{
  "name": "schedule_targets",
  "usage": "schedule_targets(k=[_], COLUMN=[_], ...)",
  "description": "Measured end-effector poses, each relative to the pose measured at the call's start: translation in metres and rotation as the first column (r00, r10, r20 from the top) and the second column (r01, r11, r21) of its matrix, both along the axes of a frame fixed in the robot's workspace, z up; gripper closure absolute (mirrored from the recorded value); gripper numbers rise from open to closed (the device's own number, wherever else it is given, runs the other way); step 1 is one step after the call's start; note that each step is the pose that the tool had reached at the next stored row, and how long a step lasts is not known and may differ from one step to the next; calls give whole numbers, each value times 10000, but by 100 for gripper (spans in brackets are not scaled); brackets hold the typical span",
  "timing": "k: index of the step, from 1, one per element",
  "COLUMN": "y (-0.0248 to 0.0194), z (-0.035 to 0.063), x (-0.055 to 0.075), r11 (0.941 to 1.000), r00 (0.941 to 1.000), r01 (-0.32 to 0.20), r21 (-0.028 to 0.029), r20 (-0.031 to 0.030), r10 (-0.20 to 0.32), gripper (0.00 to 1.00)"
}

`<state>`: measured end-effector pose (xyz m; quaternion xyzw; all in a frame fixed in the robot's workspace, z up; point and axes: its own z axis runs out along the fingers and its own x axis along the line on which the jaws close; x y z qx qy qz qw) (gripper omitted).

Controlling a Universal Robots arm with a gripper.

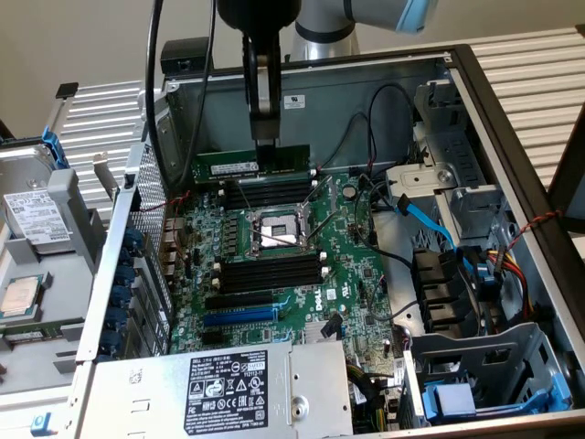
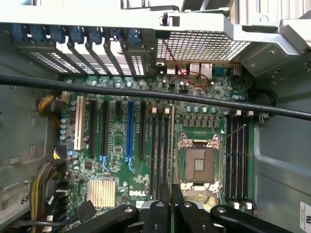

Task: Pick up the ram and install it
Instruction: 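Insert the ram into the slot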

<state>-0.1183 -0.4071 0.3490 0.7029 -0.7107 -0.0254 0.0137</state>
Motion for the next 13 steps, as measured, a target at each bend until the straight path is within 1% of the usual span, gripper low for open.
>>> schedule_targets(k=[5, 11, 13], y=[-21, -67, -79], z=[-80, -135, -159], x=[2, 42, 54], r11=[10000, 10000, 9999], r00=[10000, 10000, 10000], r01=[0, 1, 0], r21=[-23, -89, -101], r20=[1, -11, -12], r10=[0, -1, 0], gripper=[87, 87, 87])
